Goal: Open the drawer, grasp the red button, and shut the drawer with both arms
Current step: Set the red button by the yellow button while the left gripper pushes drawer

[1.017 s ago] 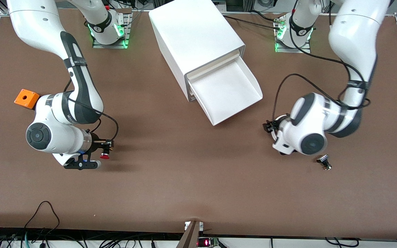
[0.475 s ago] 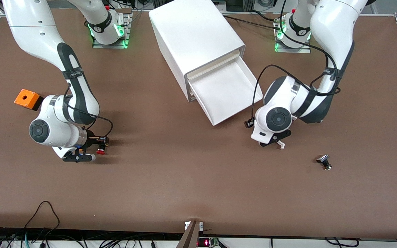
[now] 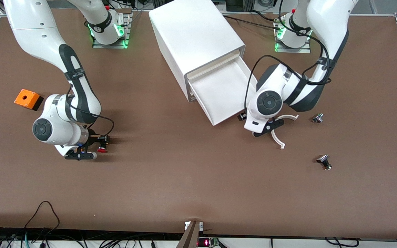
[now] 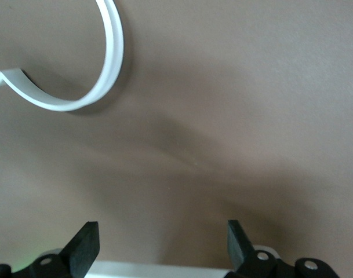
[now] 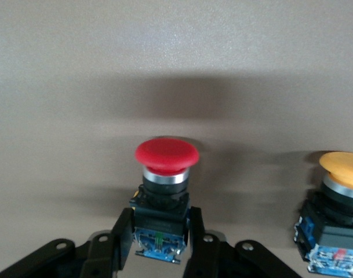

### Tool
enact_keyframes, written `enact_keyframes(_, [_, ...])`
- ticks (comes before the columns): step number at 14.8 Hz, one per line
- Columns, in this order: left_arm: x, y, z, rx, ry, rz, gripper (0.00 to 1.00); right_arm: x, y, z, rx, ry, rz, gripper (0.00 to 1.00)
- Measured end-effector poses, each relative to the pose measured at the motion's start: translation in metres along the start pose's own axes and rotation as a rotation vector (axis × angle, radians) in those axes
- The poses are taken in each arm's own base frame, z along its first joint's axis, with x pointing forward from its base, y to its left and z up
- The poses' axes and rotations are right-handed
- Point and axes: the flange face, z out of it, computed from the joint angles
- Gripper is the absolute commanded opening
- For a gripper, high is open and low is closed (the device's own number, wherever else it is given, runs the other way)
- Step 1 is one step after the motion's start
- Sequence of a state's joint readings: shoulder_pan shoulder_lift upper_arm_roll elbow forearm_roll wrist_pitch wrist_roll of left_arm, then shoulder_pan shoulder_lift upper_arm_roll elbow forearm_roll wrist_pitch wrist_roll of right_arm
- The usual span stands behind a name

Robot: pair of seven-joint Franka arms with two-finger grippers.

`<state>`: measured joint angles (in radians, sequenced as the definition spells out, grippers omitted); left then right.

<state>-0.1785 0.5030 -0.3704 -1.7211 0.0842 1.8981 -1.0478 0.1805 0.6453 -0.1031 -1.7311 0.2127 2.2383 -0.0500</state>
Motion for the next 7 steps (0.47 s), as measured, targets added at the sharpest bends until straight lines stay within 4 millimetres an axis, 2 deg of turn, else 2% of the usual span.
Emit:
enact_keyframes(3, [-0.028,0.01,0.011,0.003,-0.004,0.005,0.96,0.003,-0.003,-0.013,0.004,0.028,-0.005,0.99])
enact_keyframes(5, [-0.045,0.017,0.015,0.009,-0.012,0.024,0.96,0.006,-0.008,-0.038,0.011,0.066,-0.013,0.99])
enact_keyframes(7, [-0.064,0.024,0.02,0.017,-0.021,0.05,0.97,0.006,-0.015,-0.072,0.021,0.117,-0.024,0.99])
